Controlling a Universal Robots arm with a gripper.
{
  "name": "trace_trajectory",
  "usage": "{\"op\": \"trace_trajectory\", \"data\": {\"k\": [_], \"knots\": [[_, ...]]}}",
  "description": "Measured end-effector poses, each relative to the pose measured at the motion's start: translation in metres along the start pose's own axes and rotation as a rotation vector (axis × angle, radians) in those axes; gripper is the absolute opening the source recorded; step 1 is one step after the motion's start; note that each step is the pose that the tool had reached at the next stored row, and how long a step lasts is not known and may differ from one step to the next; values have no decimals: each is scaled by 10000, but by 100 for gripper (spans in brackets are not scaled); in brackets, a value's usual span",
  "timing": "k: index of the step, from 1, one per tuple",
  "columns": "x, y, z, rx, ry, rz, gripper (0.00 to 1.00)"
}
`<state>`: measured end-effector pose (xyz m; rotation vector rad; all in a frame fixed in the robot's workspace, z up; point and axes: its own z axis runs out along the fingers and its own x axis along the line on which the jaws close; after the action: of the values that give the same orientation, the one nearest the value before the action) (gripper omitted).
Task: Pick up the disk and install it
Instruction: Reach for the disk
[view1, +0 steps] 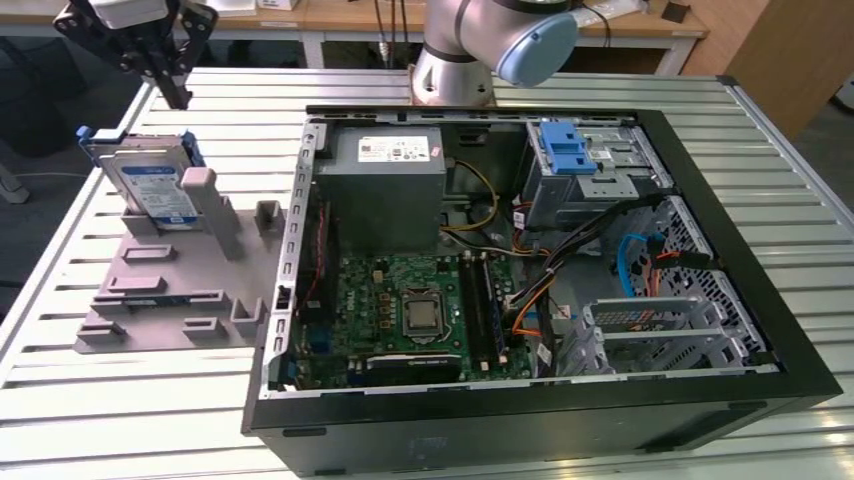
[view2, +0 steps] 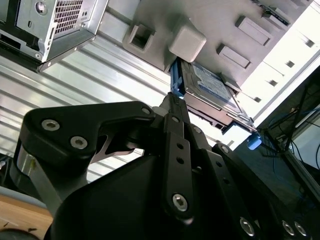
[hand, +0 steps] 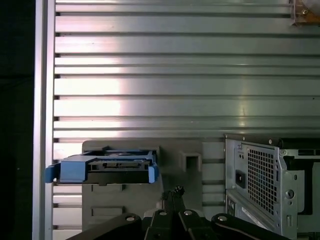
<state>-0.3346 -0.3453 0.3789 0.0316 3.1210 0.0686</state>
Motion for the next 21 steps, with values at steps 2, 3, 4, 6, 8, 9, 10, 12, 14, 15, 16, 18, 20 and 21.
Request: {"op": "trace_trajectory", "data": {"k": [2,3,4,6,8,9,10,12,14,15,16,18,20,21], "knots": [[17,2,2,1,8,-1,11],[25,4,4,1,11,-2,11],[33,5,5,1,15,-3,11],[40,17,9,1,25,-6,11],[52,21,12,1,40,-10,11],[60,22,13,2,48,-12,11],[69,23,14,2,52,-13,11],[90,25,17,1,60,-14,11],[113,28,20,2,69,-15,11],[125,28,22,2,75,-16,11],[138,29,24,1,80,-16,11],[168,29,27,2,90,-16,11],[199,29,30,2,99,-19,11],[212,29,32,2,106,-19,11]]}}
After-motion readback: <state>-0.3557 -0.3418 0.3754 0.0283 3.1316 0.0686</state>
